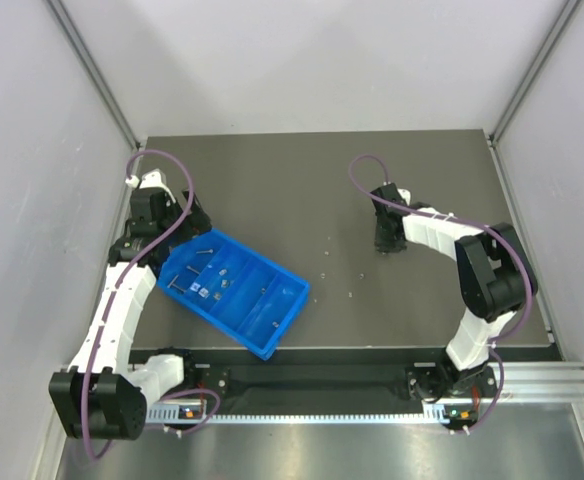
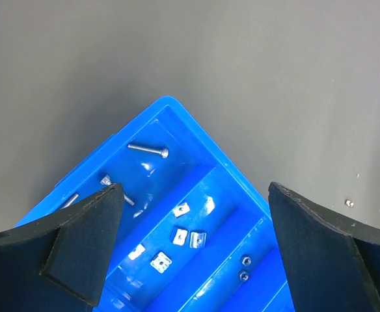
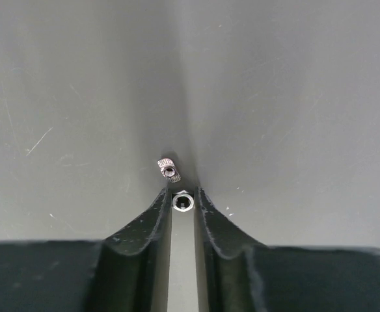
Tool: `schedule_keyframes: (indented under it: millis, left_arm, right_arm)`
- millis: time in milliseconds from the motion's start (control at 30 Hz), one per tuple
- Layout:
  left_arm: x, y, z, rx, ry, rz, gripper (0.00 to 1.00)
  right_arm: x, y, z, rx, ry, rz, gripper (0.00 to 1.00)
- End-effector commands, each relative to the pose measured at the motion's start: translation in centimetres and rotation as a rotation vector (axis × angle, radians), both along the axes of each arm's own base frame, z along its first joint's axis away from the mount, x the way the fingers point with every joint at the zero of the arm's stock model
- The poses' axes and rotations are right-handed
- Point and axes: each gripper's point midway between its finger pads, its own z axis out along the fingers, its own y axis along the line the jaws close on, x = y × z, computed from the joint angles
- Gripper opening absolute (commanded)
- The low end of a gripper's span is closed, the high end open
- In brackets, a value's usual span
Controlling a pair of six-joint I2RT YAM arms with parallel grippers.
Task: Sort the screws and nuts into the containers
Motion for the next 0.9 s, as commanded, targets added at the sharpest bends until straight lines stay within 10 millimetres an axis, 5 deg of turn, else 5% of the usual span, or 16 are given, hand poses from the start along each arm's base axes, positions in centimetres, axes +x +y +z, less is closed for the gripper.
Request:
schedule_keyframes:
  millis: [0,100,233,467,667,867]
  left_arm:
    - [0.8,0.1,1.6,0.014,-0.073,-0.002,0.97]
    - [0.8,0.1,1.5,0.014,-0.068,-0.002,0.97]
    - [0.8,0.2,1.6,0.017,-0.074,0.002,0.97]
    - [0.8,0.3,1.6,0.017,-0.073,0.006,0.97]
    - [0.7,0.4,1.7,0.021,-0.076,0.012,0.97]
    - [0.7,0.5,1.7,0.022,-0.073,0.015,0.97]
  right_arm:
    - [0.5,0.3,0.1,-0.007,-0.014,-0.005,0.13]
    - [0.3,0.5,0.1,0.003,-0.004,0.0,0.01]
    - [-0.1,0.7,0.9,0.015,-0.01,0.004,0.0]
    - [-0.5,3.5,6.3,0.015,-0.085,0.097,0.0]
    - [-2.7,12.0,13.1,0.05,-0.206,0.301,0.0]
    - [-9.9,21.9,15.4,0.103,-0.219,0.593,0.0]
